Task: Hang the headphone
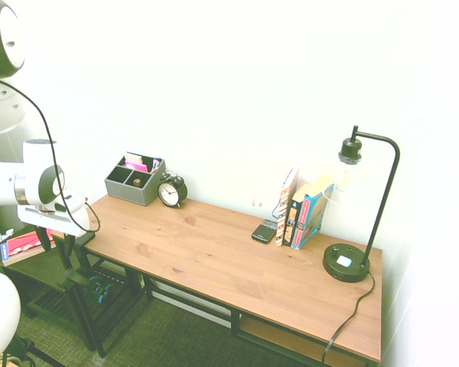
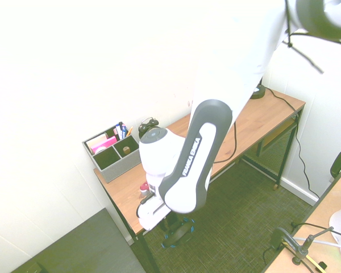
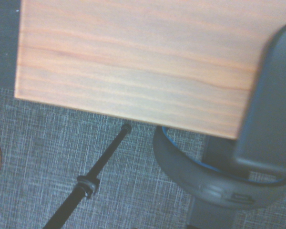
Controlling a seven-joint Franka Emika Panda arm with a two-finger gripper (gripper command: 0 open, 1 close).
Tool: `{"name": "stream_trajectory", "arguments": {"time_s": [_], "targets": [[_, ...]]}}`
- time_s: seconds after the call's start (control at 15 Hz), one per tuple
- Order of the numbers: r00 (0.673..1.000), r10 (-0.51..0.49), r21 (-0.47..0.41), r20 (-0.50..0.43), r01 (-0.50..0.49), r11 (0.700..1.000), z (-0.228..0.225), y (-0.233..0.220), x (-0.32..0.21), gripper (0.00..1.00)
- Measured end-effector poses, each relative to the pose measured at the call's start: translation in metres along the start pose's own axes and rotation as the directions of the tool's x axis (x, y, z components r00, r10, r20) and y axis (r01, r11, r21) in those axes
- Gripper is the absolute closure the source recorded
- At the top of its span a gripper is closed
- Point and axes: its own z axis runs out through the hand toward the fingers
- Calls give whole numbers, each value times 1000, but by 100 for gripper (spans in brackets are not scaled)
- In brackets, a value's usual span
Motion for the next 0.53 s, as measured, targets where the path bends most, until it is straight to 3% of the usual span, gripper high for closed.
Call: {"name": "stream_trajectory", "arguments": {"time_s": [0.13, 0.27, 0.53], "targets": [[999, -46, -14, 8, 46, 999, -36, 16, 23, 0], [998, -53, -2, -19, 53, 999, -86, 46, 79, 0], [997, -30, 46, -68, 33, 998, -165, 156, 194, 0]]}}
